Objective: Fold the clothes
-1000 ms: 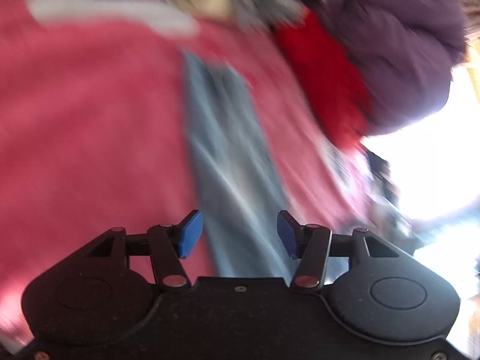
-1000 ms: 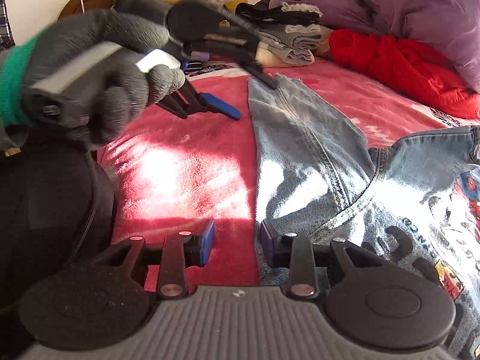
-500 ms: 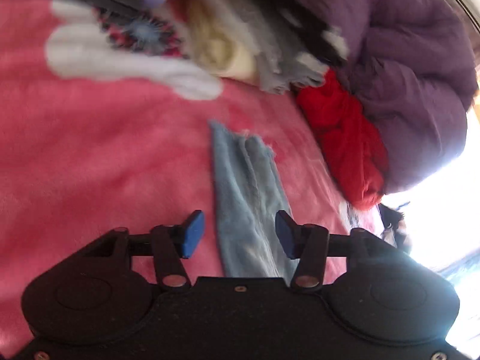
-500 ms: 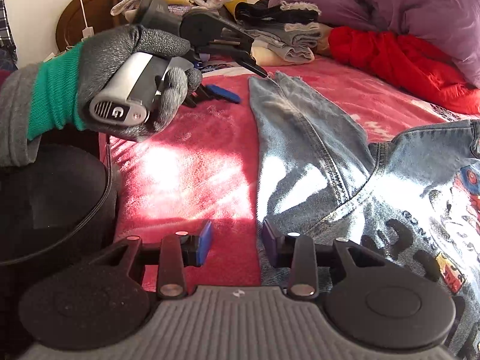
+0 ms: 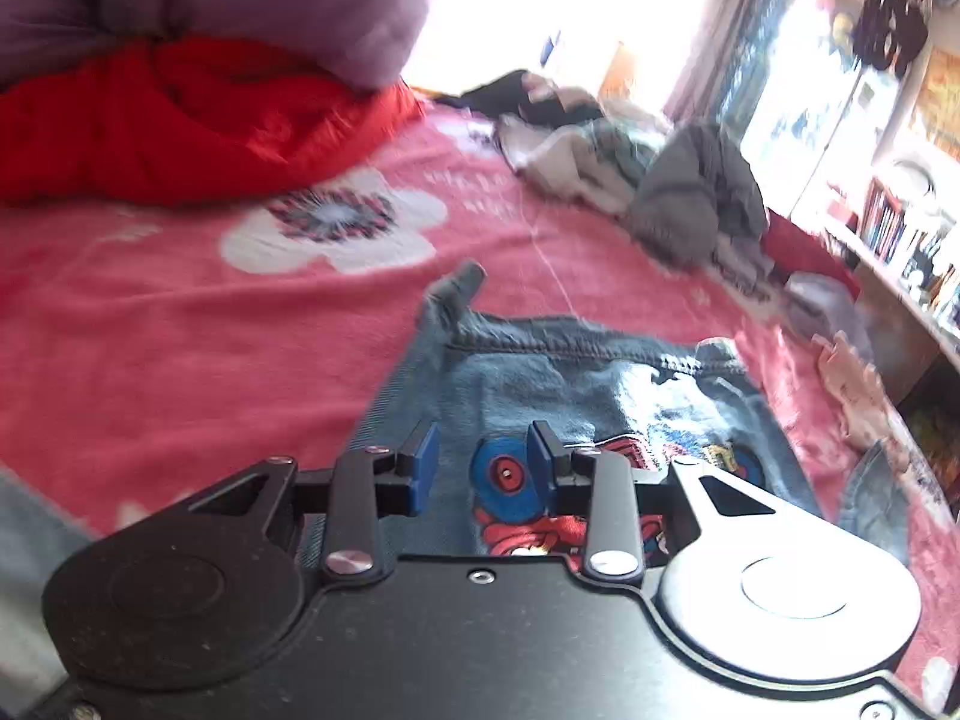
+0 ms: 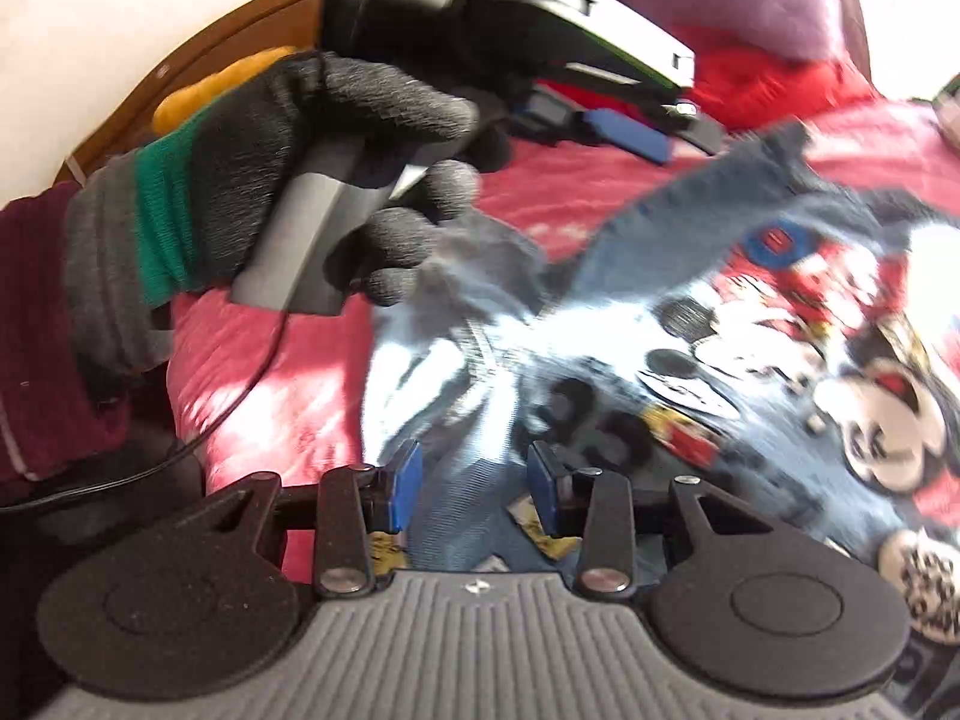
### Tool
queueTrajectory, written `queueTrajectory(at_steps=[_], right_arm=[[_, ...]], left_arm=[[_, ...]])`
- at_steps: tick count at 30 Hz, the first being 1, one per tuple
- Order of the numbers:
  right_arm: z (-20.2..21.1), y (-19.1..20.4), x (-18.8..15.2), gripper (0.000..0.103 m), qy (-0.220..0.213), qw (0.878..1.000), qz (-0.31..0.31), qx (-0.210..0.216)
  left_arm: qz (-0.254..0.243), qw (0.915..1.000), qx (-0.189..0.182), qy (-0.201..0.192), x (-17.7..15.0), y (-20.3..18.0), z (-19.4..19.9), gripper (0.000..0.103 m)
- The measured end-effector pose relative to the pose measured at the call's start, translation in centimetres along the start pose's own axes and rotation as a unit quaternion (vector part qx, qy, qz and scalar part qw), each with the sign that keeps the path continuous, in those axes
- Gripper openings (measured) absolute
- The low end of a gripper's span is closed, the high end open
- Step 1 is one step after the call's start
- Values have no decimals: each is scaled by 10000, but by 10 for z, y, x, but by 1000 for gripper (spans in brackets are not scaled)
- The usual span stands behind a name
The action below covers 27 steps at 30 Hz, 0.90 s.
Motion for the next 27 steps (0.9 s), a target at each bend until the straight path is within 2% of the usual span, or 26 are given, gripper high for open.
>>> queueTrajectory(at_steps=[2, 3, 4, 5, 6, 7, 9, 12, 15, 16, 17, 19, 20, 24, 27], right_arm=[[1, -6, -2, 40, -7, 9999, -164, 40], [1, -7, -3, 40, 2, 9998, -199, 56], [1, -6, -3, 40, 31, 9998, -174, 51], [1, -5, -4, 40, 60, 9999, -149, 45], [1, -5, -5, 40, 90, 9999, -124, 40], [1, -4, -6, 40, 118, 9999, -100, 35], [0, -4, -6, 40, 131, 9998, -126, 59], [-2, -3, -6, 42, 164, 9998, -113, 78], [-4, -2, -7, 43, 181, 9997, -119, 95], [-4, -2, -7, 43, 186, 9997, -122, 102], [-5, -2, -7, 43, 191, 9997, -136, 111], [-4, -4, -8, 43, 206, 9996, -147, 118], [-4, -4, -8, 43, 206, 9996, -151, 123], [-3, -5, -7, 43, 202, 9995, -194, 170], [-2, -10, -6, 43, 176, 9992, -279, 217]], left_arm=[[374, 9990, 247, 41, 10, 17, -25, 32], [790, 9957, 483, 62, 15, 34, -32, 32], [1204, 9901, 719, 83, 19, 51, -38, 27], [1616, 9822, 952, 105, 23, 67, -45, 26], [1864, 9770, 1035, 88, 28, 75, -47, 26], [1725, 9808, 913, 23, 32, 67, -43, 26], [1128, 9898, 873, -45, 37, 47, -43, 26], [843, 9948, 557, -81, 46, 21, -55, 26], [653, 9934, 946, -13, 53, 23, -85, 27], [742, 9892, 1259, 77, 53, 35, -91, 38], [977, 9845, 1454, 112, 55, 46, -94, 40], [1188, 9782, 1696, -141, 65, 50, -85, 34], [982, 9799, 1704, -339, 73, 41, -76, 34], [497, 9844, 1530, -709, 87, 16, -54, 34], [-133, 9933, 1028, -513, 78, -8, -51, 35]])
Point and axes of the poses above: each gripper's, at about its wrist camera, not at the fingertips, and z roughly against the way its jaws point, y to its left, x to its top, the point moved 10 cm from there along -z, roughly the way its jaws point, and after that the axes turned 11 degrees about z, right-handed, at the moved point
